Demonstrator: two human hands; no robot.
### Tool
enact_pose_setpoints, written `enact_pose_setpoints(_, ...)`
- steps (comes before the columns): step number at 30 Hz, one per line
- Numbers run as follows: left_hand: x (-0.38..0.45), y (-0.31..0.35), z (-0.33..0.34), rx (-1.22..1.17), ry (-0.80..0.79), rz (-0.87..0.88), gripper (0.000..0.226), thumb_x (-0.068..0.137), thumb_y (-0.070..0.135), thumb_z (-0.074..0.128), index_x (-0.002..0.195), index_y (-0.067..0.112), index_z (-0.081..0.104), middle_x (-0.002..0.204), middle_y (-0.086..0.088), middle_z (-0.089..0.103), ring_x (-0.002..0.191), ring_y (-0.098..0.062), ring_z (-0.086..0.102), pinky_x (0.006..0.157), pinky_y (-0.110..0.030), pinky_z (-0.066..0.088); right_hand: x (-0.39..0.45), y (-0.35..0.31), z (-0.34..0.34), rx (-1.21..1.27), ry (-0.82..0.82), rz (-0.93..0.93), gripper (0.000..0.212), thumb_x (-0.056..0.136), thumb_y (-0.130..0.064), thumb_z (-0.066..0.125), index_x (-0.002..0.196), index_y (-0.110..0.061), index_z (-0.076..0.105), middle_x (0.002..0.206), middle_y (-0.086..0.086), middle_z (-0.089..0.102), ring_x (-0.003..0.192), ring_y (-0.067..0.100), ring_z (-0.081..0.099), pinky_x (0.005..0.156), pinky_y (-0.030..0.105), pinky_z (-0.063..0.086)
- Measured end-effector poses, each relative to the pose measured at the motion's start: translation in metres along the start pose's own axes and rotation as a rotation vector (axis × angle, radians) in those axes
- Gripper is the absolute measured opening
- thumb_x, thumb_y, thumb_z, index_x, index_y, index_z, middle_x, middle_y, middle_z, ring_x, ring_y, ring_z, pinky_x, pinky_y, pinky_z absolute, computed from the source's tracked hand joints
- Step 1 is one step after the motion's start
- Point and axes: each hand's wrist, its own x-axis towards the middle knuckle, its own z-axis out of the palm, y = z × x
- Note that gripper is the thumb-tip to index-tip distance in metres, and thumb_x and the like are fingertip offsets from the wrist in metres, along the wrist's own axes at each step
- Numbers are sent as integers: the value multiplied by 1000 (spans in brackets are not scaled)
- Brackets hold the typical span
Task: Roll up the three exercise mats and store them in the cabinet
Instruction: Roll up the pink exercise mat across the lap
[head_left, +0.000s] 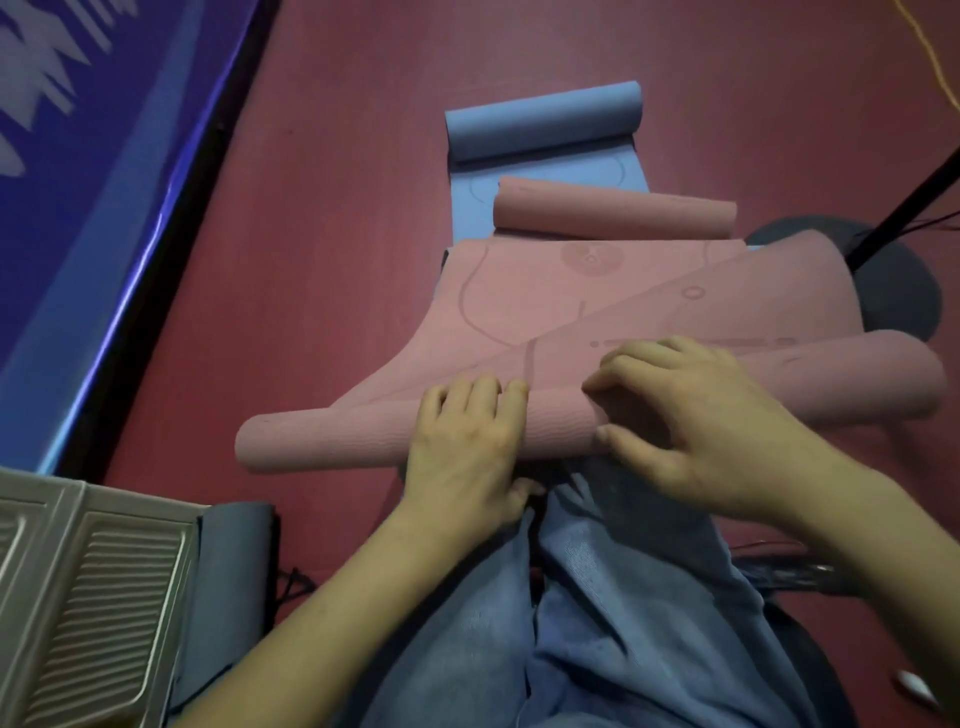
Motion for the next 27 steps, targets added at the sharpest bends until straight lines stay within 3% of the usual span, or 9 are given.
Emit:
enact_pose_setpoints(4,29,-9,-16,-44,-199,12,84,52,66,88,112,21,50,107,1,62,100,-26,61,78,-38,37,1,27,-15,114,-24,132,45,86,-60,47,115,-32,65,107,-12,68,102,21,61,95,50,47)
enact_pose_setpoints(6,45,-15,-22,-86,-265,16,80,56,63,88,112,23,48,114,2,66,104,-27,63,74,-36,37,-4,47,-21,81,-16,232,57,84,-70,40,116,-31,65,105,-8,70,104,23,64,105,51,39)
enact_pose_setpoints(8,55,-23,-25,-105,-299,35,73,60,59,87,111,25,47,115,2,68,103,-29,65,71,-35,40,-13,59,-23,46,-47,297,69,78,-76,33,124,-33,62,115,-6,70,113,23,61,115,54,24)
enact_pose_setpoints(10,60,-30,-24,-111,-310,61,64,65,53,83,111,27,47,112,1,69,99,-30,65,70,-36,42,-19,58,-21,27,-68,293,77,73,-72,35,133,-30,57,130,-3,66,122,24,58,118,55,20)
enact_pose_setpoints(13,62,-39,-25,-112,-319,74,54,67,42,78,111,28,49,106,-1,69,95,-32,65,67,-35,39,-24,49,-11,-154,-89,241,83,62,-61,47,137,-27,49,138,-1,61,123,27,56,112,51,31)
enact_pose_setpoints(17,50,-46,-33,-92,-339,112,51,64,37,76,107,29,50,103,-1,69,93,-33,65,66,-35,39,-24,40,-1,-272,-133,227,73,62,-43,72,127,-34,40,127,-8,57,116,23,55,94,43,41)
enact_pose_setpoints(22,6,-63,-49,-122,-429,168,52,57,41,76,103,32,53,96,5,70,88,-27,68,63,-33,44,-43,10,-3,-155,-237,136,74,62,-51,74,124,-36,37,121,-10,53,111,20,57,83,35,45)
enact_pose_setpoints(27,-57,-66,-49,-244,-479,76,48,50,45,71,93,37,50,81,14,64,73,-15,64,59,-35,51,-61,-25,10,-199,-293,57,68,68,-45,71,126,-34,37,117,-8,49,110,20,56,84,36,40)
